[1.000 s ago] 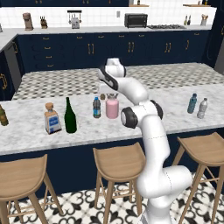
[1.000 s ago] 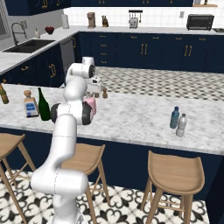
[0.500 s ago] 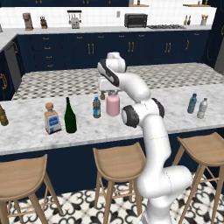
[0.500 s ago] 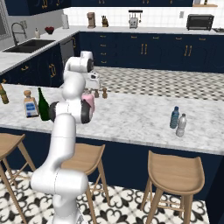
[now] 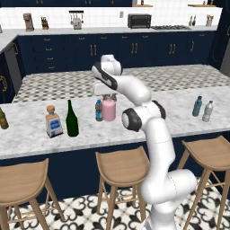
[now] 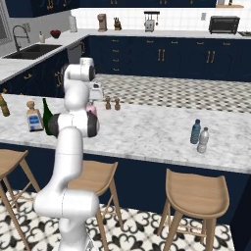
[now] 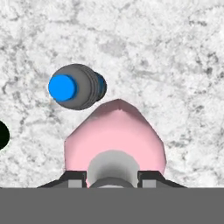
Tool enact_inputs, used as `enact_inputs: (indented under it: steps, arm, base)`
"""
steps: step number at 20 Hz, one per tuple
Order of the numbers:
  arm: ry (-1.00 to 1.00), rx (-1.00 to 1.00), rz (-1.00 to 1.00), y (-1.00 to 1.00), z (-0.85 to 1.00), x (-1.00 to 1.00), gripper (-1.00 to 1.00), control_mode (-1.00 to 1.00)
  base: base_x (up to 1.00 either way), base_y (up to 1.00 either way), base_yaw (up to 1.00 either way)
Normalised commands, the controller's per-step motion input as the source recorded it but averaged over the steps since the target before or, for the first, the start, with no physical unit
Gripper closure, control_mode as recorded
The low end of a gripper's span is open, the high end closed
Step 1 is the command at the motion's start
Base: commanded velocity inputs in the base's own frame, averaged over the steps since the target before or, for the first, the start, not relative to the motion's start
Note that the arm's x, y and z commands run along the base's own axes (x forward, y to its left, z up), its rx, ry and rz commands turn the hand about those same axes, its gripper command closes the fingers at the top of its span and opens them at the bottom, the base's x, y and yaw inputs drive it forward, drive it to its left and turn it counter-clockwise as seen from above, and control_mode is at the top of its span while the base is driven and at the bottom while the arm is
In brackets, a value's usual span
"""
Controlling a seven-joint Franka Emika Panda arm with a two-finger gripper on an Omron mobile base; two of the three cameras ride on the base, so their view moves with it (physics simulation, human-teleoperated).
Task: Move the plastic bottles in the middle to the plastics group, and the glass bottles in the middle to the glass group.
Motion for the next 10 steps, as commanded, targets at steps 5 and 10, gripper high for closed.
enact_inputs:
  steps: [5,10]
  arm:
    - [0.02,0.04,0.22,0.38,0.0,-0.42,1.0,-1.0]
    - [-0.02,0.1,0.2,0.18,0.0,-0.48,1.0,-1.0]
  base:
    - [0.0,0.0,0.0]
    - [0.0,0.0,0.0]
